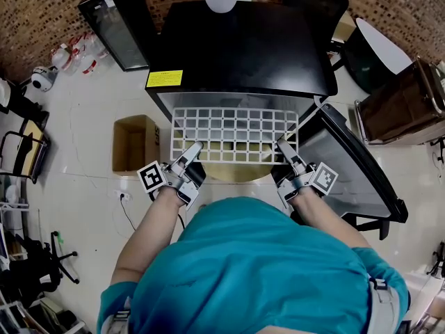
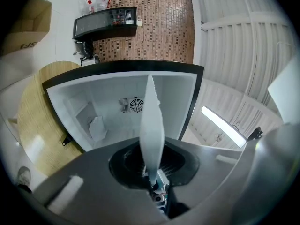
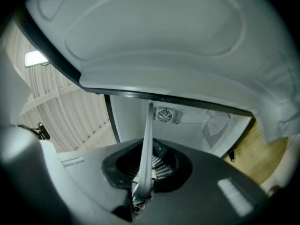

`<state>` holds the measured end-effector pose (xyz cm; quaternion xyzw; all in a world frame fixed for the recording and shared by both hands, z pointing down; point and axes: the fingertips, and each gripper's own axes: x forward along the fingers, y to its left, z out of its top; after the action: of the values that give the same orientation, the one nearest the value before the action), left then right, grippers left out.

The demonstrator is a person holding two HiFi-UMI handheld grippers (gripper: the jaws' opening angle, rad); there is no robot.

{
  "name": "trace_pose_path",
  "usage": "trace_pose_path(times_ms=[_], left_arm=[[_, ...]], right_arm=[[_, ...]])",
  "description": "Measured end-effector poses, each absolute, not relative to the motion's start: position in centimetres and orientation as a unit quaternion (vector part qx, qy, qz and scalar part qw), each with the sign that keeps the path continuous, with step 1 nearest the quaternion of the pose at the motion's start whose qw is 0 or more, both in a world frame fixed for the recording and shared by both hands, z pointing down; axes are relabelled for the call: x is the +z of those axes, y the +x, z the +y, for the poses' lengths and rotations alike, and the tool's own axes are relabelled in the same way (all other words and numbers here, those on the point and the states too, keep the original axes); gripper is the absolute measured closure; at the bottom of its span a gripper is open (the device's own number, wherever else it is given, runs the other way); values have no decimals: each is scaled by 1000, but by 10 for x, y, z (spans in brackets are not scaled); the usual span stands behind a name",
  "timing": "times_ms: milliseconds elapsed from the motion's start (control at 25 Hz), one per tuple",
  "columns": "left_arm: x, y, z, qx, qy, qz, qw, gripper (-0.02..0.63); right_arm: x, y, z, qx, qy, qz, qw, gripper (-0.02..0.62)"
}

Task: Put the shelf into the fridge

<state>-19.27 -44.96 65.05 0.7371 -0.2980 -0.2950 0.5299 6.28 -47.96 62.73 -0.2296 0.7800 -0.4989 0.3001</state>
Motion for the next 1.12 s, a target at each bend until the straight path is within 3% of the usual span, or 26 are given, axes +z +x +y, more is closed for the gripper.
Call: trace_pose_path(times_ms=[1120], left_arm=[[656, -196, -451, -272, 733, -329, 530, 575]], right_arm=[[636, 63, -488, -533, -243, 752, 302, 568]])
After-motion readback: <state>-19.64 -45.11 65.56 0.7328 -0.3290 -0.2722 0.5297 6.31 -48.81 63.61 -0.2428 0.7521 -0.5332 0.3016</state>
